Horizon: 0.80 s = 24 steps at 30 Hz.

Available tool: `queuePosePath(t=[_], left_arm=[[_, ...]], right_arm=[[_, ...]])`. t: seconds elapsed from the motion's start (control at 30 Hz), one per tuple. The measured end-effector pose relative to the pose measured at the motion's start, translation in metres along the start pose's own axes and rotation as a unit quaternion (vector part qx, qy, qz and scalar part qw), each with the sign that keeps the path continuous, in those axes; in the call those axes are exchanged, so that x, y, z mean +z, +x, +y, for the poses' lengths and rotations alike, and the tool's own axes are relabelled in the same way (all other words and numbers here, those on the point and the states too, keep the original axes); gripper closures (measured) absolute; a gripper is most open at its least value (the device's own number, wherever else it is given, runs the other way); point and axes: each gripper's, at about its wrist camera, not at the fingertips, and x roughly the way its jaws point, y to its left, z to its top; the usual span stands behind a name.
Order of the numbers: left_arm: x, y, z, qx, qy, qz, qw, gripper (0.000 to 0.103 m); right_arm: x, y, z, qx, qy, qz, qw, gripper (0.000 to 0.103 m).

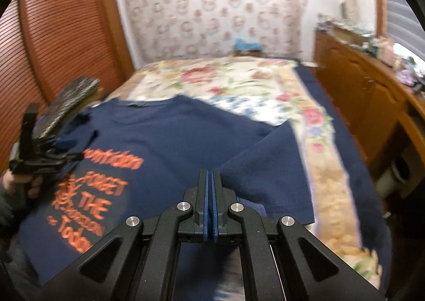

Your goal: Fold small clothes

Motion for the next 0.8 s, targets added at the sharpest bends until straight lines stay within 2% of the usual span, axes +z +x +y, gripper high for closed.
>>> queuePosePath(t=[0.13,0.27,0.33,0.4,0.43,0.5,0.63,0.8], left_arm=[[0.002,-0.014,0.001,-0.004,-0.010,-0.016,0.9998,0.036],[0.004,-0.027,0.000,-0.004,-0.013,-0.031,0.9994,0.036],[0.005,-0.033,0.000,-0.003,-0.013,-0.039,0.9992,0.036],[0.006,-0.039,-0.001,-0.005,-0.013,-0.045,0.9989,0.036],[0.006,-0.041,-0.001,-0.005,-0.014,-0.049,0.9987,0.036],[0.007,-0.045,-0.001,-0.008,-0.013,-0.055,0.9984,0.036],[0.007,-0.051,-0.005,-0.012,-0.009,-0.062,0.9980,0.036],[0.007,-0.050,-0.010,-0.013,-0.007,-0.062,0.9980,0.036]], right_arm=[[-0.008,0.030,0.027,0.040,-0.009,0.039,0.998,0.103],[-0.017,0.047,0.036,0.042,-0.016,0.061,0.997,0.103],[-0.019,0.048,0.037,0.039,-0.013,0.065,0.997,0.089],[-0.017,0.047,0.038,0.035,-0.013,0.063,0.997,0.084],[-0.015,0.043,0.037,0.034,-0.012,0.060,0.998,0.077],[-0.010,0.034,0.033,0.018,-0.012,0.050,0.999,0.069],[0.002,0.015,0.015,-0.014,-0.007,0.024,1.000,0.062],[0.004,0.010,-0.019,-0.063,0.012,0.025,0.998,0.062]])
